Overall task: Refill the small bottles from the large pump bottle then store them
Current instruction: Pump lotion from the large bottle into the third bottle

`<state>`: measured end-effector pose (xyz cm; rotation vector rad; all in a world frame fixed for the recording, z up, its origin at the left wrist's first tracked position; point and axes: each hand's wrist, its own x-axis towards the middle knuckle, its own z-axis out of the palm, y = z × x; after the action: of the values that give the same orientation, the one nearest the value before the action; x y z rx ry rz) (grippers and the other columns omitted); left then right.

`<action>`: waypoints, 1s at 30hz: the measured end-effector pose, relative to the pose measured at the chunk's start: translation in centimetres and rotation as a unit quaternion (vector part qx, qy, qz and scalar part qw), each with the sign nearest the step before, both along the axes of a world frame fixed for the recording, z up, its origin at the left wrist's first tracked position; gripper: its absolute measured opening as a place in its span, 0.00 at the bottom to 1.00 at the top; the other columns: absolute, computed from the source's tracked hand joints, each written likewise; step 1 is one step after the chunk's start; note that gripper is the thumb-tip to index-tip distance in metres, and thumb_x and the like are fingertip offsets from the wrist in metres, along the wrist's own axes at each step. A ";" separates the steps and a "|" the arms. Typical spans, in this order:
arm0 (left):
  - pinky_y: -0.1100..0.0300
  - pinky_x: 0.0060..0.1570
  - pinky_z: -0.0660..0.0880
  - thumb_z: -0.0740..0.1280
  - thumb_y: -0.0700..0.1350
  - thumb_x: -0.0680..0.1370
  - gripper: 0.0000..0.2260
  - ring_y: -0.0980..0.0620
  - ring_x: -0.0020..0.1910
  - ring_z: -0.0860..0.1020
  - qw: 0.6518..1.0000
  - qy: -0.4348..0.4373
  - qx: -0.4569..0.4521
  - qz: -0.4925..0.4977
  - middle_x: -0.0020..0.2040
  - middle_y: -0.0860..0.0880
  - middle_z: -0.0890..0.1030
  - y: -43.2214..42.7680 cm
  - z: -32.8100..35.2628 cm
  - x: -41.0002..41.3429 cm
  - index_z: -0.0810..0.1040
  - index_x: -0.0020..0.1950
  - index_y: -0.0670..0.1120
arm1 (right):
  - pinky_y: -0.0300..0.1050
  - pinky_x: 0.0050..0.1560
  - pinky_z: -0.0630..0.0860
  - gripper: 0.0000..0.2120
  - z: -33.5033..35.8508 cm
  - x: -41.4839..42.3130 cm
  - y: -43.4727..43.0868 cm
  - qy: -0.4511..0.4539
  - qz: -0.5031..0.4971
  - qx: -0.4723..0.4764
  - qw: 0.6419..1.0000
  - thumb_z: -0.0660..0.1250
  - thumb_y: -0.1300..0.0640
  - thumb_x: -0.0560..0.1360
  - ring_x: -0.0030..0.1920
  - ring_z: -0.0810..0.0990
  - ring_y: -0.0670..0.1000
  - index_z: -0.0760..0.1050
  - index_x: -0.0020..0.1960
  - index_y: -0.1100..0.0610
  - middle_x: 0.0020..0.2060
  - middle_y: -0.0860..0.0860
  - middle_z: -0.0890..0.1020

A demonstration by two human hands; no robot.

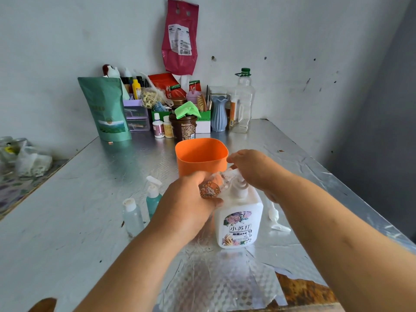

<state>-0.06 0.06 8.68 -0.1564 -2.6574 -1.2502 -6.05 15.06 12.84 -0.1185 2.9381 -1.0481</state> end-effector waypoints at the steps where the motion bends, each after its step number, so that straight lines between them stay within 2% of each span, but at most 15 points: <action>1: 0.51 0.56 0.77 0.77 0.46 0.70 0.20 0.53 0.54 0.81 1.000 0.002 0.001 0.000 0.53 0.58 0.84 0.0 0.0 0.0 0.79 0.60 0.56 | 0.57 0.62 0.72 0.16 -0.1 0.0 0.0 0.001 0.001 -0.002 1.000 0.51 0.62 0.82 0.60 0.74 0.63 0.72 0.63 0.66 0.59 0.64 0.76; 9: 0.55 0.53 0.76 0.75 0.46 0.72 0.18 0.53 0.52 0.81 1.000 -0.006 -0.018 0.003 0.52 0.57 0.84 0.1 0.0 0.3 0.79 0.60 0.56 | 0.55 0.61 0.73 0.16 -0.4 0.5 -0.3 0.001 0.005 0.012 1.000 0.51 0.63 0.81 0.60 0.75 0.63 0.71 0.64 0.66 0.59 0.64 0.76; 15: 0.53 0.51 0.77 0.75 0.47 0.71 0.17 0.52 0.50 0.81 1.000 0.000 -0.025 0.009 0.50 0.57 0.84 0.2 0.7 0.4 0.79 0.58 0.57 | 0.56 0.60 0.73 0.19 0.3 0.4 0.0 0.012 0.002 0.003 1.000 0.49 0.56 0.82 0.59 0.75 0.64 0.73 0.61 0.66 0.58 0.65 0.77; 30: 0.51 0.53 0.77 0.75 0.47 0.71 0.17 0.52 0.52 0.81 1.000 -0.005 -0.023 0.001 0.50 0.57 0.84 0.1 0.3 0.2 0.79 0.59 0.57 | 0.56 0.60 0.73 0.16 -0.5 0.2 -0.2 0.007 -0.001 0.015 1.000 0.51 0.62 0.81 0.59 0.75 0.63 0.72 0.62 0.66 0.58 0.64 0.76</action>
<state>0.18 0.14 9.00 -0.1538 -2.6962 -1.1920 -5.87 14.89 12.33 -0.1222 2.9654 -1.0059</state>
